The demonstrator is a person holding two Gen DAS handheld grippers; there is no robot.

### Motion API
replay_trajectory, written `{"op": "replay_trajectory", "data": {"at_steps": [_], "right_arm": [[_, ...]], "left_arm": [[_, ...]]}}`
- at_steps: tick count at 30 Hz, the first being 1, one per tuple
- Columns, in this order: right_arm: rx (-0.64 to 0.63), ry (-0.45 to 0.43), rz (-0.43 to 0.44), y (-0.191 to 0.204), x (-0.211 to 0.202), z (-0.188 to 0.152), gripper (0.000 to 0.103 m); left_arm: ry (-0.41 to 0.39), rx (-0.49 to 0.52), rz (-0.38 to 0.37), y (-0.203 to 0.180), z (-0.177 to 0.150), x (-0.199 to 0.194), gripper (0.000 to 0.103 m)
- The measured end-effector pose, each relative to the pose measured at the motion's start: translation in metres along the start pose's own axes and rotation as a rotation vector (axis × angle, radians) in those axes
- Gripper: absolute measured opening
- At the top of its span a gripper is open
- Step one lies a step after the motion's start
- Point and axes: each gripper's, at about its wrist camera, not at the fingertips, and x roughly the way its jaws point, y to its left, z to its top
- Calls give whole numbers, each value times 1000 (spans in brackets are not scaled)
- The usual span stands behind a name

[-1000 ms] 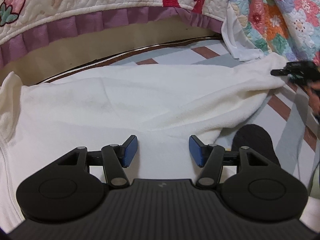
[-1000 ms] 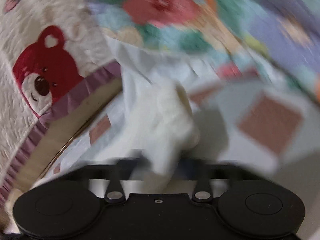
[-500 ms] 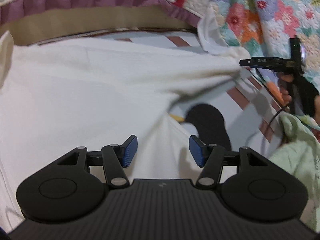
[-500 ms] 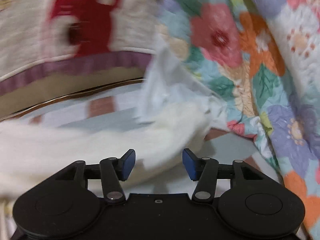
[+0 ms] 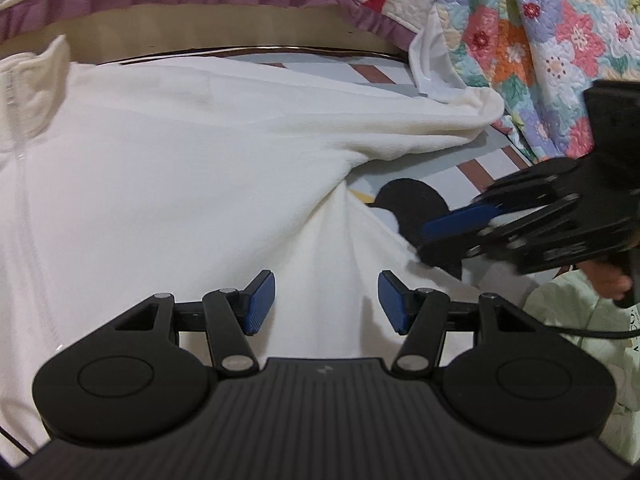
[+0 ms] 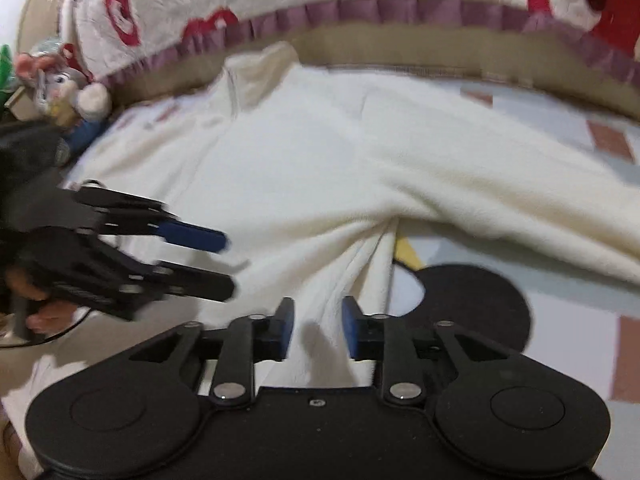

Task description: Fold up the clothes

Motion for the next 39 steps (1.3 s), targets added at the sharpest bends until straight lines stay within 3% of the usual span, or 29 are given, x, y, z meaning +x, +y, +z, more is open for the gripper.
{"op": "replay_trajectory", "data": {"at_steps": [2, 4, 5, 6, 9, 11, 12, 14, 16, 18, 22, 24, 25, 28, 31, 33, 39], "right_arm": [[17, 19, -6, 1, 12, -5, 48], [31, 29, -9, 3, 22, -9, 47], [27, 16, -4, 3, 20, -10, 21], [23, 3, 1, 4, 18, -11, 10], [124, -144, 38, 0, -35, -15, 8], [183, -188, -51, -6, -66, -29, 7], [207, -188, -86, -10, -72, -35, 7], [237, -102, -119, -21, -47, -43, 7], [264, -32, -149, -31, -24, -51, 9], [304, -39, -148, -33, -16, -51, 12], [359, -94, -197, -29, -44, -59, 16], [351, -80, -280, -26, -64, -64, 24], [351, -74, -289, -24, -77, -67, 24], [365, -87, -127, -12, -120, -81, 24], [311, -82, 4, 11, -161, -100, 24], [188, -62, -21, 37, -171, -118, 31], [-50, -31, -114, 88, -153, -150, 31]], "left_arm": [[-6, -16, 16, 4, -5, -6, 56], [-9, -31, 26, 8, -11, -10, 56], [-10, -37, 32, 9, -13, -12, 56], [-9, -38, 41, 9, -15, -15, 56], [-18, -42, 52, 8, -23, -26, 56], [-25, -47, 44, 8, -29, -35, 56], [-8, -54, 32, 8, -34, -36, 56], [26, -60, 16, 7, -43, -36, 56], [74, -31, 48, 1, -54, -32, 56], [103, -5, 94, -4, -63, -33, 56], [89, -18, 115, -1, -78, -55, 56], [74, -32, 132, 4, -84, -64, 56], [71, -39, 140, 7, -86, -66, 56], [62, -56, 156, 14, -88, -72, 56], [51, -60, 156, 14, -86, -73, 56], [46, -54, 147, 11, -86, -73, 56], [17, 2, 150, -1, -94, -77, 56]]}}
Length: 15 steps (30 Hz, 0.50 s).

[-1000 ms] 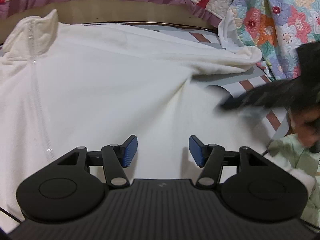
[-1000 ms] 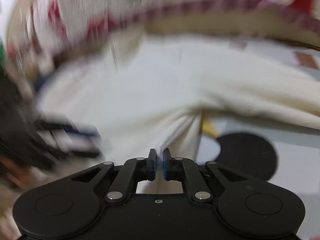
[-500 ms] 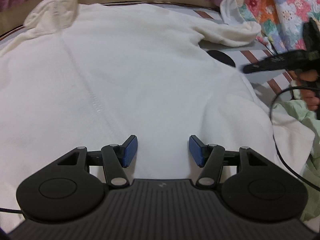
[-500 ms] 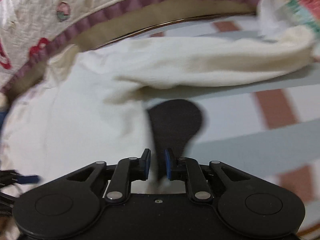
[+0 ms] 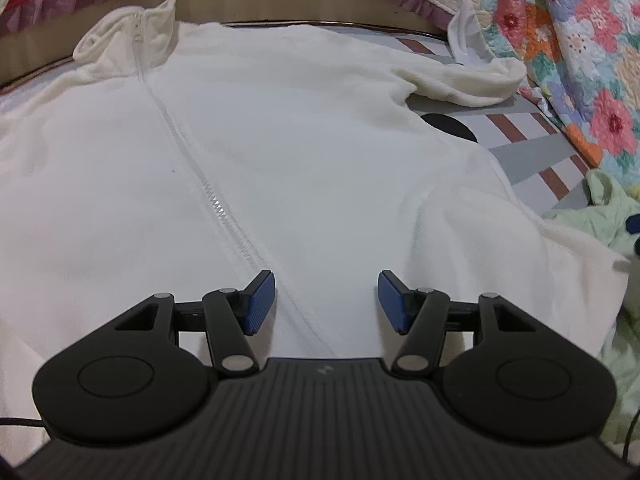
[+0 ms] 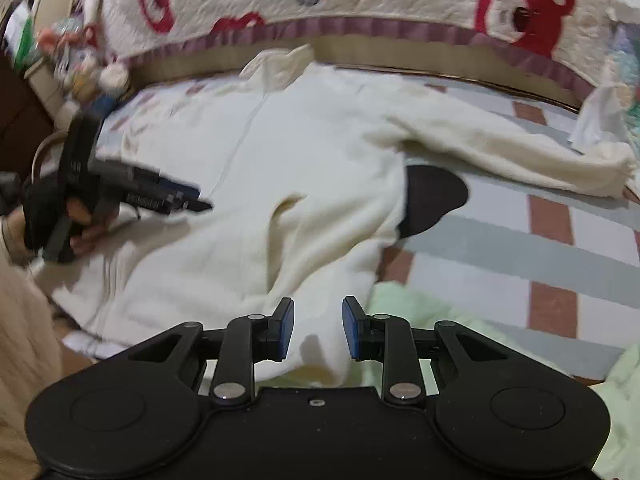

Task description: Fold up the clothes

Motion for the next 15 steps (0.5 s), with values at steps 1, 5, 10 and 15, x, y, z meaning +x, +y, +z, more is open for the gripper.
{"op": "replay_trajectory", "data": {"at_steps": [1, 5, 10, 15], "right_arm": [[-7, 14, 0, 4, 5, -2, 31], [-145, 67, -120, 19, 12, -11, 31], [-229, 85, -177, 24, 2, -36, 31], [-239, 46, -195, 30, 10, -45, 31]], "left_arm": [[-6, 13, 1, -2, 0, -1, 56], [-27, 19, 12, -3, -2, -9, 56], [-15, -39, 2, 6, -10, -12, 56], [0, -40, 17, 6, -13, -10, 56]]}}
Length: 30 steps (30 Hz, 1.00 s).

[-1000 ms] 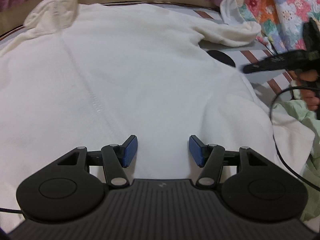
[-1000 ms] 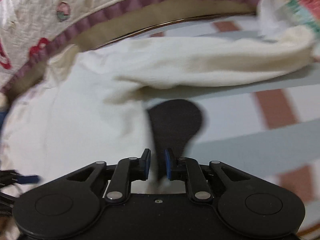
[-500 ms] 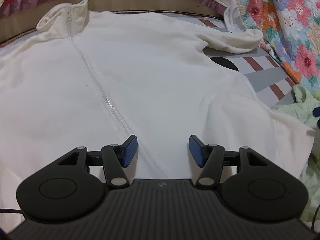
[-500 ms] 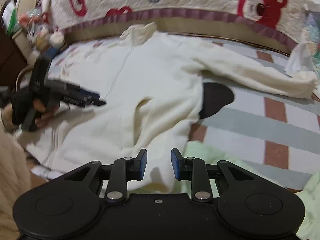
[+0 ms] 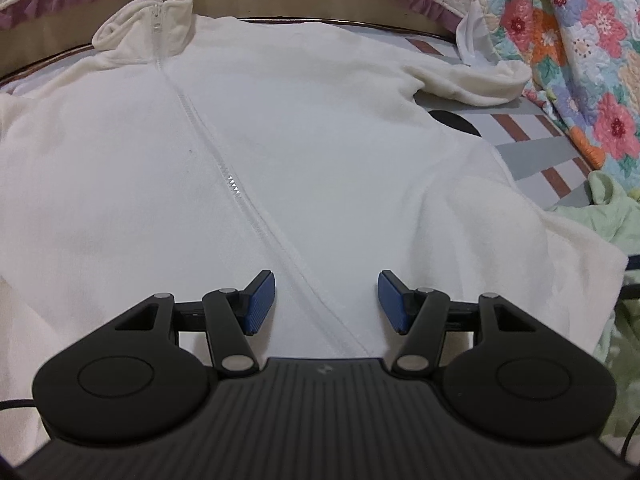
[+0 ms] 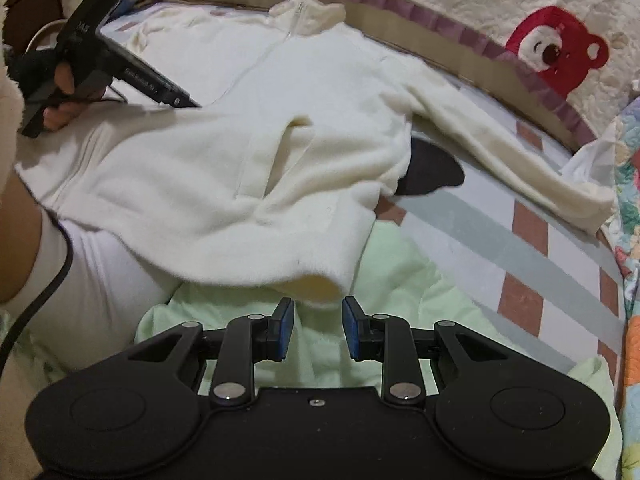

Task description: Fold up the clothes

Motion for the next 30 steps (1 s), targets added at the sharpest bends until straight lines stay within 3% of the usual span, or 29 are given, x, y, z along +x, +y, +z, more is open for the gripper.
{"op": "replay_trajectory", "data": {"at_steps": [3, 6, 10, 11, 12, 14, 16, 17, 19, 22, 24, 28, 30], "right_arm": [[38, -36, -25, -5, 11, 2, 31], [-58, -35, -103, 3, 29, 5, 31], [-98, -156, -98, 9, 34, 17, 32], [-89, -199, -100, 9, 32, 21, 25], [-57, -248, -97, 6, 27, 24, 4], [135, -381, -66, -12, 2, 27, 3], [481, -515, -13, -43, -28, 6, 3], [629, -541, 8, -54, -36, -10, 3], [814, -468, 34, -63, -27, -43, 3], [910, -309, 5, -58, 6, -69, 3], [960, -273, 8, -58, 17, -75, 3], [855, -201, -31, -57, 17, -63, 4], [771, -136, -61, -55, 19, -57, 18]], "left_arm": [[-10, 21, 13, -2, 1, -3, 56], [-15, 33, 27, -3, 1, -5, 56], [-22, 30, 35, 0, 1, -7, 56], [-25, 31, 38, 0, 2, -8, 56], [-30, 34, 40, 0, 2, -11, 56], [-41, 39, 44, 1, 3, -16, 56], [-49, 44, 45, 2, 4, -22, 56], [-50, 44, 47, 4, 3, -26, 56], [-42, 33, 36, 8, 0, -30, 57], [28, 33, 60, 11, -6, -26, 58], [66, 42, 90, 12, -11, -24, 58], [73, 1, 91, 23, -18, -34, 58], [69, -29, 105, 31, -16, -40, 58]]}}
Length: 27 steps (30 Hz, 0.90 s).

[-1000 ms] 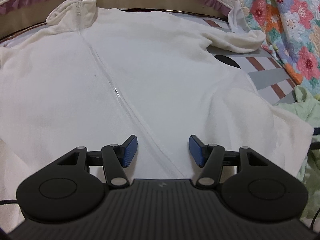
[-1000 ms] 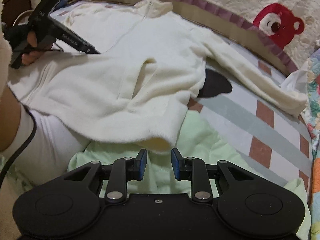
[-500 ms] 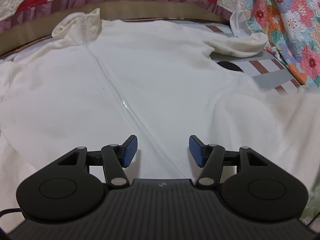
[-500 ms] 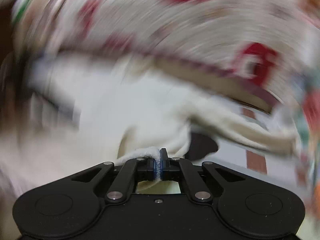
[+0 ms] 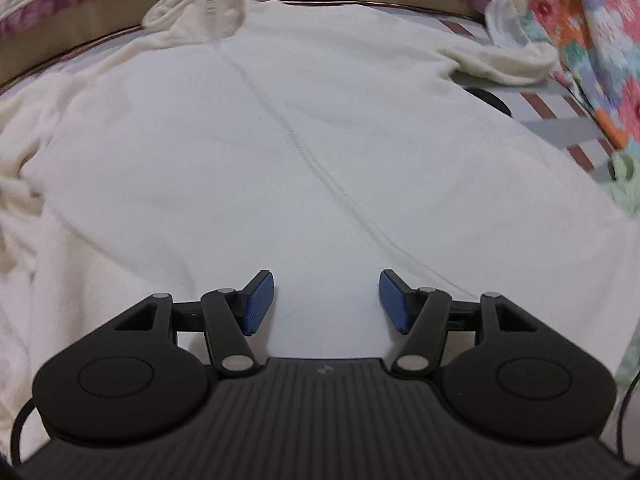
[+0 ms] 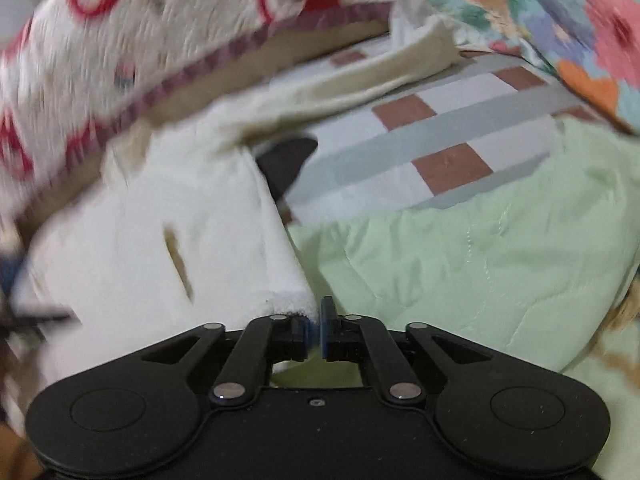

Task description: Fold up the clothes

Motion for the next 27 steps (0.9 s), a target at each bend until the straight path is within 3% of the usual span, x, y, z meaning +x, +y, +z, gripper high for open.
{"op": "replay_trajectory", "data": {"at_steps": [3, 5, 10, 13, 19, 23, 27], "right_arm": [[-94, 22, -20, 3, -11, -1, 35], [-126, -28, 11, 0, -28, -1, 39], [-92, -197, 103, -6, -63, 17, 40], [-45, -244, 158, 5, -61, 46, 42], [-130, -101, 386, 87, -2, 130, 43], [-310, 47, 552, 184, 46, 168, 43], [-479, 179, 680, 273, 90, 164, 43]], "left_arm": [[-29, -12, 51, 11, 5, -11, 58], [-55, -38, 82, 23, 9, -20, 58], [-95, -133, 204, 64, 8, -39, 58], [-116, -217, 301, 97, 1, -57, 59], [-117, -380, 455, 157, -27, -87, 62], [-113, -539, 409, 189, -62, -104, 62], [-77, -586, 391, 194, -83, -108, 62]]}}
